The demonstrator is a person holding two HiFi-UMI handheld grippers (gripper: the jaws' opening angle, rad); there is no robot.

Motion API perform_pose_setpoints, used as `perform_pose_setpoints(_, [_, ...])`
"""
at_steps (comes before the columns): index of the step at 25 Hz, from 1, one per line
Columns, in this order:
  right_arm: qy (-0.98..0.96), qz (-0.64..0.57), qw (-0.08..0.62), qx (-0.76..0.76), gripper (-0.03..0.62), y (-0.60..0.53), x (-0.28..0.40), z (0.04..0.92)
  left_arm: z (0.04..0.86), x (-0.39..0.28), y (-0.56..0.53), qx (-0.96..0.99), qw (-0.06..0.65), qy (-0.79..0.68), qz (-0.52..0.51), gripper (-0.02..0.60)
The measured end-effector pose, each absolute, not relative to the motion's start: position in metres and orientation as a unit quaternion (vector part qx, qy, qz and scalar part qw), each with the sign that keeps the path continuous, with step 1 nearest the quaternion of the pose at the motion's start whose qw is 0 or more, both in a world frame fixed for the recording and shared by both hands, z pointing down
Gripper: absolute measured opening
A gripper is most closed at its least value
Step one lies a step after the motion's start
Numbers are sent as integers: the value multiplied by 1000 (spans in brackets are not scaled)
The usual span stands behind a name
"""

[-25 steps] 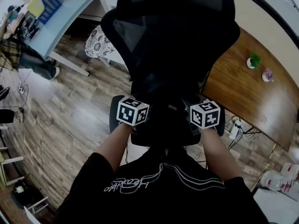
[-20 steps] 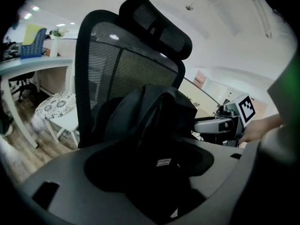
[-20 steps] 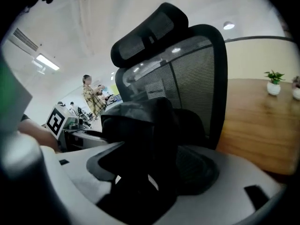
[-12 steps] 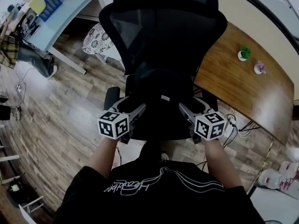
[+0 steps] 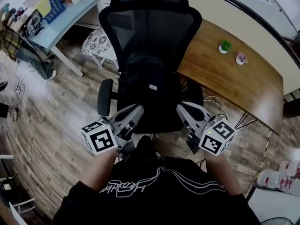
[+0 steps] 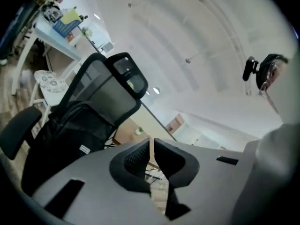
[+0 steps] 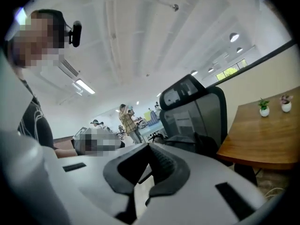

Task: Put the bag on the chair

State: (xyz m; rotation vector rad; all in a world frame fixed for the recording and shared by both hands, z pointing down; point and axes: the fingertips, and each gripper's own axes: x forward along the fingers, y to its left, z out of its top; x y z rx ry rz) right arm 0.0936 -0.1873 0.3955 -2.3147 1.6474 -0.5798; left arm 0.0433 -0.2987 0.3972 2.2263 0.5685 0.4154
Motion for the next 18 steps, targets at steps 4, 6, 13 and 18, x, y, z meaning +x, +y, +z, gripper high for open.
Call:
perform_pose_setpoints(4, [598, -166, 117, -776, -6, -174, 52, 359, 352, 10, -259, 897, 322, 269, 140, 40])
perform_pose_setpoints(6, [604, -158, 108, -774, -6, -169, 40, 347, 342, 2, -252, 921, 247, 263, 147, 38])
perform_pose_setpoints(13, [616, -141, 103, -768, -6, -152, 15, 330, 327, -20, -227, 938, 156, 275, 143, 37])
perform_pose_setpoints(18, [617, -148, 90, -767, -6, -153, 4, 338, 336, -30, -220, 938, 144, 279, 146, 37])
